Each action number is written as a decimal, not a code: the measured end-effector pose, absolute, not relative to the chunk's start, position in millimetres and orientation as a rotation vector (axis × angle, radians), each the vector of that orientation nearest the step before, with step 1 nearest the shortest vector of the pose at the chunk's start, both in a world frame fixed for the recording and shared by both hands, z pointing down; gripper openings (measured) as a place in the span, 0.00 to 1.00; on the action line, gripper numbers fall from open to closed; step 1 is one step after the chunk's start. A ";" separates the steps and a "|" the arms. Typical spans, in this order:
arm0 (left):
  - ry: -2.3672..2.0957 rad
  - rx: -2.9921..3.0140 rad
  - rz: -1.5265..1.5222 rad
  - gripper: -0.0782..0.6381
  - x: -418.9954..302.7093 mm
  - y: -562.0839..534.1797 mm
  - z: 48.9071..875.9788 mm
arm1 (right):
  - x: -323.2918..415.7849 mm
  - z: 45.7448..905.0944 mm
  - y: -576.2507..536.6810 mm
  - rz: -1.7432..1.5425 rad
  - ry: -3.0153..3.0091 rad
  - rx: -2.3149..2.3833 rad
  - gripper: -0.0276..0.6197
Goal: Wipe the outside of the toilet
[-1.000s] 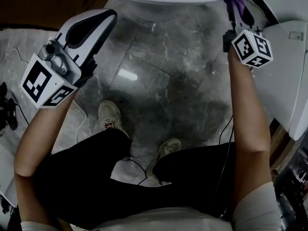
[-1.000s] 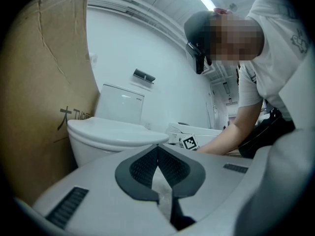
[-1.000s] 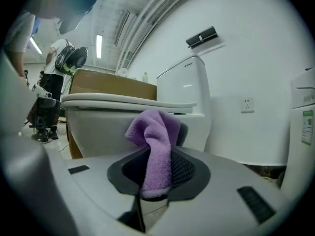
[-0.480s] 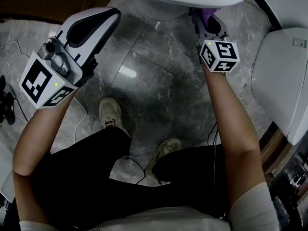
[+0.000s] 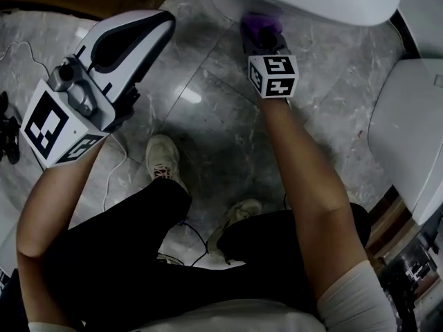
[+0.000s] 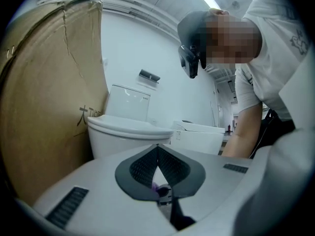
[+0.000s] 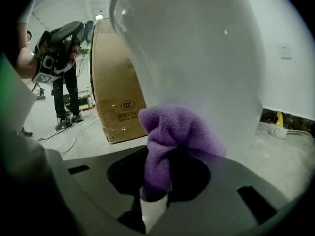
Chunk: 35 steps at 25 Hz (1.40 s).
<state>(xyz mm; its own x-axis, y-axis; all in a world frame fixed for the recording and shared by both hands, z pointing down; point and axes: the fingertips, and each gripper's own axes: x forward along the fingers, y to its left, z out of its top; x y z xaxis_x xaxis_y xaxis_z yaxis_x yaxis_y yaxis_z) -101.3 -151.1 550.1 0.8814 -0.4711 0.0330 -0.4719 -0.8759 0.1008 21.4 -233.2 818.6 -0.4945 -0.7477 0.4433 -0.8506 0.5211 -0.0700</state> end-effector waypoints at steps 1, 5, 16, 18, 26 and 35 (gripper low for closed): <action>-0.746 2.944 0.016 0.12 -103.1 -150.6 550.1 | 11.7 823.5 -234.7 0.401 -2.408 1.296 0.18; -0.782 2.930 0.025 0.12 -112.2 -153.3 551.5 | -3.7 839.1 -239.7 0.385 -2.400 1.271 0.18; -0.761 2.926 0.047 0.12 -111.4 -154.6 559.0 | 124.7 889.6 -249.6 0.497 -2.181 1.469 0.17; -0.751 2.927 0.048 0.12 -110.7 -153.9 560.4 | 174.0 874.2 -267.9 0.531 -2.133 1.639 0.17; -0.738 2.945 0.025 0.12 -104.4 -156.5 554.9 | 215.1 787.6 -310.2 0.296 -2.183 1.653 0.17; -0.786 2.933 -0.009 0.12 -108.8 -158.0 547.2 | 158.0 771.9 -266.2 0.287 -2.231 1.613 0.17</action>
